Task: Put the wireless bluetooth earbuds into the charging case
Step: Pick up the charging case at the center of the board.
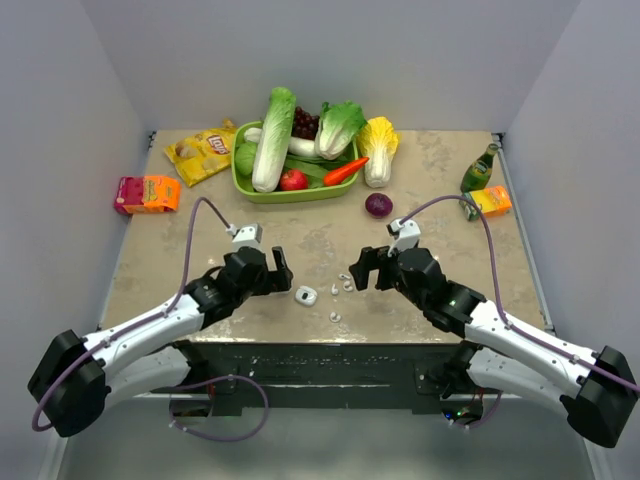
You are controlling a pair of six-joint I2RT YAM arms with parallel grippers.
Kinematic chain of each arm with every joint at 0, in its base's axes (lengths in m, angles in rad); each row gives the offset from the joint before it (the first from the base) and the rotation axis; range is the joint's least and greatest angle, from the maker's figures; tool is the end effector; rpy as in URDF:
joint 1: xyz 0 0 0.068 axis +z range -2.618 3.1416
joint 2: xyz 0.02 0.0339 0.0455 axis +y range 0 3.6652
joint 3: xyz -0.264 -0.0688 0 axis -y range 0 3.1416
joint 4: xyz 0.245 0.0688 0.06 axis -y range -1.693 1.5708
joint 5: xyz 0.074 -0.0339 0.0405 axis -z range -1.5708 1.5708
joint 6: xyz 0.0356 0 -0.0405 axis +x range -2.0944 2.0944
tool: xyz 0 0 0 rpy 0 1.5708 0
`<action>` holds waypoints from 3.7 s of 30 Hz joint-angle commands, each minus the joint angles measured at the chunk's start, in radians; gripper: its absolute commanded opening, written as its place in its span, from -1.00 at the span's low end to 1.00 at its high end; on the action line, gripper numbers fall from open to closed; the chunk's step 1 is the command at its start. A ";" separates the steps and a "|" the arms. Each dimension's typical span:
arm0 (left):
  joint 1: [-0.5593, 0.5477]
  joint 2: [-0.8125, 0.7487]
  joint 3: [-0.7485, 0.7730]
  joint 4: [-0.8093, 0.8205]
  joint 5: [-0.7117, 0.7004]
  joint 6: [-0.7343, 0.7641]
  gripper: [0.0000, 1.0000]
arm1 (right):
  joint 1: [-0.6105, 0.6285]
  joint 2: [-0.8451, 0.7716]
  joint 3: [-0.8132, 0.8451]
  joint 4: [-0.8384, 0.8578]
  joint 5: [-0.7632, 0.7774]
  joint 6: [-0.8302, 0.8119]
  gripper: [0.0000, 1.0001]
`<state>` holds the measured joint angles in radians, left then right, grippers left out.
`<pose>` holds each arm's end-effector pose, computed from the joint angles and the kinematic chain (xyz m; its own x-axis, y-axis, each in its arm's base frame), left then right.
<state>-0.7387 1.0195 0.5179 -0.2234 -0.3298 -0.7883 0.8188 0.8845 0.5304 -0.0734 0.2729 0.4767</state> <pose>0.1601 -0.1302 0.2018 -0.6703 -0.2970 -0.6800 -0.0249 0.9249 -0.3794 0.1449 0.1409 0.2442 -0.4975 0.1150 -0.8598 -0.3461 0.8826 0.3183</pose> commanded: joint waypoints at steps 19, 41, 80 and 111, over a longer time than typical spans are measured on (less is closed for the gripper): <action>-0.323 0.191 0.148 0.045 -0.035 0.244 1.00 | 0.000 -0.047 0.062 -0.017 -0.090 -0.043 0.96; -0.323 0.215 0.097 0.105 -0.078 0.299 0.97 | 0.000 -0.091 0.036 -0.052 -0.064 -0.050 0.96; -0.291 0.488 0.195 0.099 -0.043 0.322 0.63 | 0.000 -0.124 0.043 -0.085 -0.075 -0.035 0.96; -0.272 0.544 0.197 0.003 -0.040 0.336 0.46 | 0.000 -0.140 0.037 -0.104 -0.075 -0.029 0.96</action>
<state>-1.0145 1.5311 0.7048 -0.1261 -0.3450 -0.4633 0.8188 0.7567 0.5526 -0.1749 0.1913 0.4450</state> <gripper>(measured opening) 0.738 0.982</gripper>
